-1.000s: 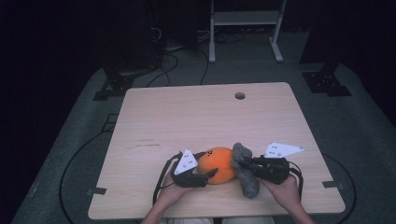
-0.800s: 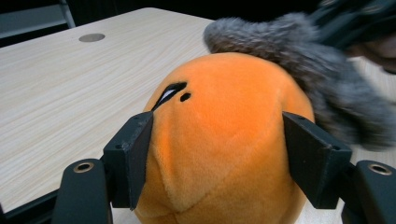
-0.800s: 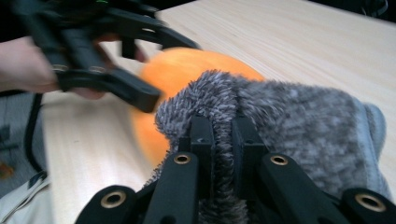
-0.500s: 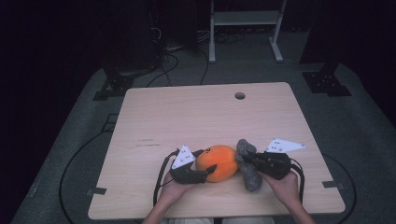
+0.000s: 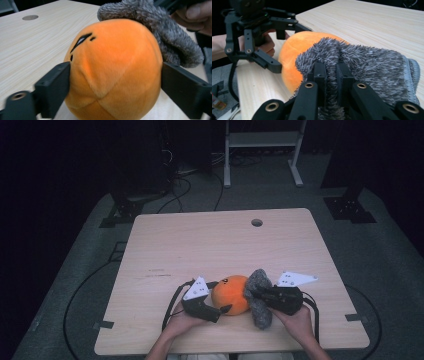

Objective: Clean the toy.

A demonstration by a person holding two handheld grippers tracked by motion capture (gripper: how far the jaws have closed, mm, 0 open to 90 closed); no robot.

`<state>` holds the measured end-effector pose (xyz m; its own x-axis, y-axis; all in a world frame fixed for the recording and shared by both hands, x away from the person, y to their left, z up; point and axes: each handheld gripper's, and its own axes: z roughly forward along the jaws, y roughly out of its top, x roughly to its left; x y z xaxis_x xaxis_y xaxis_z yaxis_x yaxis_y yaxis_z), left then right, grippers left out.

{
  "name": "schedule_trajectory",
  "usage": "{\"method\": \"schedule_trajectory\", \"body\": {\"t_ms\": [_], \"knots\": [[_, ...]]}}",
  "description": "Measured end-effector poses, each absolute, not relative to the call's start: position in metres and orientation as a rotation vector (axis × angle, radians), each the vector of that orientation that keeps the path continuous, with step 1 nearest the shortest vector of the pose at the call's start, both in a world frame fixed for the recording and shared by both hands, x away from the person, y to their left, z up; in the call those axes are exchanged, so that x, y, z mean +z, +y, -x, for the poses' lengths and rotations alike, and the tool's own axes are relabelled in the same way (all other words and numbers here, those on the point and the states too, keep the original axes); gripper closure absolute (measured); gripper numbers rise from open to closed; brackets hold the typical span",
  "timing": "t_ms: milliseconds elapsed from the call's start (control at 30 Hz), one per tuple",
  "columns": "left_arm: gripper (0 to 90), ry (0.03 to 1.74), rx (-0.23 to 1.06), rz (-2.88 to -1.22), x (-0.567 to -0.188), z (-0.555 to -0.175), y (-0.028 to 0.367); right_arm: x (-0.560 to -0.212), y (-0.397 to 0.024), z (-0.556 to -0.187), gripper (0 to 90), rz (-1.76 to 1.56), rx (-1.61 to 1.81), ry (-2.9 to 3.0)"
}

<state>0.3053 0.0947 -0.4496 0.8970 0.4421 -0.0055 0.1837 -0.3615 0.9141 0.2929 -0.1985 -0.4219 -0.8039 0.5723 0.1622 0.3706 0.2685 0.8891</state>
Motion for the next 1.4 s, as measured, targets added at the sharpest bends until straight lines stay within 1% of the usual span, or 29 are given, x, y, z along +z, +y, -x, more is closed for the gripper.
{"method": "schedule_trajectory", "body": {"t_ms": [167,233,333,400,467,533,600,633,733,800,867,900,967,1000,1033,1133,1167,1200,1300,1400], "knots": [[32.3,0.451,0.381,-1.933,-0.442,-0.298,0.088,-0.431,-0.213,-0.304,80.5,-1.011,1.54,2.306],[36.1,0.476,0.386,-1.909,-0.438,-0.297,0.088,-0.434,-0.223,-0.308,80.4,-1.103,1.545,2.294],[37.5,0.518,0.366,-1.889,-0.432,-0.298,0.09,-0.432,-0.229,-0.309,80.5,-1.174,1.562,2.275],[37.4,0.544,0.312,-1.906,-0.427,-0.299,0.091,-0.416,-0.228,-0.299,80.6,-1.103,1.62,2.24],[37.3,0.585,0.288,-1.904,-0.426,-0.299,0.09,-0.394,-0.214,-0.285,80.6,-0.965,1.677,2.239],[37.4,0.579,0.264,-1.906,-0.424,-0.298,0.088,-0.388,-0.201,-0.279,80.6,-0.892,1.667,2.276],[37.4,0.561,0.224,-1.909,-0.422,-0.295,0.086,-0.389,-0.188,-0.277,80.6,-0.857,1.616,2.33],[37.2,0.543,0.202,-1.912,-0.422,-0.293,0.084,-0.393,-0.185,-0.277,80.7,-0.854,1.573,2.334],[29.9,0.469,0.116,-1.907,-0.426,-0.293,0.087,-0.405,-0.191,-0.285,80.8,-0.894,1.588,2.369],[22.2,0.437,0.079,-1.878,-0.43,-0.297,0.09,-0.409,-0.2,-0.289,80.7,-0.93,1.633,2.392],[15.1,0.432,0.093,-1.863,-0.431,-0.298,0.091,-0.41,-0.203,-0.291,80.7,-0.945,1.636,2.385],[11.2,0.441,0.167,-1.886,-0.434,-0.299,0.086,-0.41,-0.207,-0.294,80.6,-0.953,1.642,2.378],[8.9,0.419,0.256,-1.954,-0.441,-0.299,0.078,-0.411,-0.209,-0.296,80.6,-0.946,1.65,2.373],[9.0,0.419,0.256,-1.954,-0.441,-0.299,0.078,-0.412,-0.209,-0.296,80.4,-0.943,1.643,2.372],[11.4,0.438,0.239,-1.911,-0.445,-0.298,0.076,-0.413,-0.209,-0.296,80.1,-0.935,1.627,2.367],[29.1,0.442,0.268,-1.898,-0.442,-0.296,0.077,-0.416,-0.215,-0.297,80.0,-0.925,1.594,2.342],[29.1,0.458,0.281,-1.9,-0.44,-0.295,0.076,-0.418,-0.218,-0.299,80.1,-0.94,1.596,2.337],[34.7,0.466,0.279,-1.897,-0.439,-0.295,0.076,-0.422,-0.227,-0.304,80.3,-1.016,1.536,2.318],[37.1,0.473,0.263,-1.875,-0.433,-0.293,0.078,-0.425,-0.236,-0.306,80.6,-1.074,1.532,2.295],[37.3,0.5,0.233,-1.871,-0.421,-0.292,0.079,-0.404,-0.232,-0.293,80.6,-0.954,1.644,2.245]]}}
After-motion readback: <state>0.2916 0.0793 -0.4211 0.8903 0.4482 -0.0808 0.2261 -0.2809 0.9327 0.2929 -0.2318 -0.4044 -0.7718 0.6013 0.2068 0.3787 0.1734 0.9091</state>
